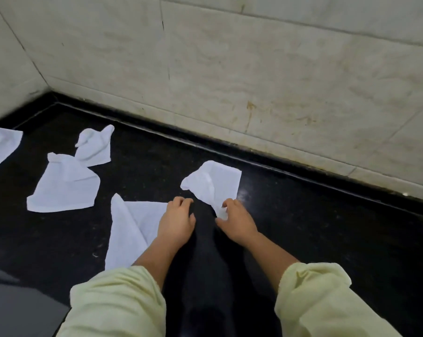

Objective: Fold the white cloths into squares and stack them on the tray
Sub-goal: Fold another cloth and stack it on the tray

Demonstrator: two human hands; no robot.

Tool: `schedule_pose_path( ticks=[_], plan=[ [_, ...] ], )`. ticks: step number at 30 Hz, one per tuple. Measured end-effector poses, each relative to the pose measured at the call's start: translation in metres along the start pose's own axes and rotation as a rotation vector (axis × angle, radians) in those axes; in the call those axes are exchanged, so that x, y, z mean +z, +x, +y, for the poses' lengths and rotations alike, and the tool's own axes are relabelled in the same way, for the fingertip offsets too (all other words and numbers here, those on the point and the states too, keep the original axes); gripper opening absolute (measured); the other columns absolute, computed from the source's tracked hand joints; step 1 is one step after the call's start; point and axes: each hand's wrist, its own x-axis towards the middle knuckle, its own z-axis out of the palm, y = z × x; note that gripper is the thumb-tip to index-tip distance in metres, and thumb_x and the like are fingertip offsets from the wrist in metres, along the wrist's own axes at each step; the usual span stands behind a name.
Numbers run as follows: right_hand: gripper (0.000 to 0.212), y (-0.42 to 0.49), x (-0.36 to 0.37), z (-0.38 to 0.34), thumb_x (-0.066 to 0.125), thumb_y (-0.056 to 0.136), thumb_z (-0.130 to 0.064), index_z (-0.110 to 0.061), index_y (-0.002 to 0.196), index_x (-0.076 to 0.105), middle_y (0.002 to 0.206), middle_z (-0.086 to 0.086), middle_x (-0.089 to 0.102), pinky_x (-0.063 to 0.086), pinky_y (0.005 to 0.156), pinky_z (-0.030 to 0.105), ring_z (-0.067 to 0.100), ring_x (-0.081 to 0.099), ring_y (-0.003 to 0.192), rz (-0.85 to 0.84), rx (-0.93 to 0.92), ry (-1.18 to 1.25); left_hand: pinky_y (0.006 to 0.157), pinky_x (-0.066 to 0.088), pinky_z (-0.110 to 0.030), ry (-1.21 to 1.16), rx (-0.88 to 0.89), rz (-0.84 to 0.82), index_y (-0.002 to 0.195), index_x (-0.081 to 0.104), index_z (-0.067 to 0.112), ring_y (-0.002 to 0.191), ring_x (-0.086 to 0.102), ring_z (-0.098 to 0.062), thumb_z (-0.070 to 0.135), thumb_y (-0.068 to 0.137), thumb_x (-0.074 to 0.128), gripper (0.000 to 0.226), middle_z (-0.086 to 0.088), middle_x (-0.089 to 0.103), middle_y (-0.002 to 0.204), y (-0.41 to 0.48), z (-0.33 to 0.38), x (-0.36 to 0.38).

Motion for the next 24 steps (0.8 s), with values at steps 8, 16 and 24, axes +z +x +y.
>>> schedule_pose_path(
  ticks=[8,16,24],
  plan=[
    [0.034,0.032,0.015,-0.002,0.067,0.085,-0.030,-0.016,0.112,0.051,0.117,0.001,0.048,0.047,0.083,0.032,0.020,0.051,0.107,0.007,0.079,-0.010,0.108,0.031,-0.038,0.169,0.253,-0.017,0.147,0.034,0.023,0.143,0.022,-0.027,0.011,0.094,0.043,0.055,-0.009,0.026,0.156,0.052,-0.002,0.018],
    [0.015,0.034,0.010,-0.007,0.058,0.089,-0.018,-0.009,0.098,0.065,0.101,0.005,0.063,0.053,0.078,0.038,0.023,0.060,0.092,0.011,0.083,0.022,0.099,0.045,-0.049,0.464,0.709,-0.089,0.100,0.071,0.024,0.133,0.047,-0.030,0.005,0.061,0.079,0.044,-0.006,0.053,0.141,0.091,-0.010,0.011],
    [0.016,0.015,-0.019,-0.006,0.068,0.083,-0.017,-0.013,0.097,0.074,0.096,0.000,0.071,0.055,0.082,0.030,0.015,0.066,0.088,0.016,0.126,0.104,0.119,0.003,-0.042,0.517,0.810,-0.186,0.116,0.055,0.021,0.150,-0.002,-0.016,0.016,0.095,0.043,0.024,0.001,0.026,0.158,0.088,0.014,0.000]
  ],
)
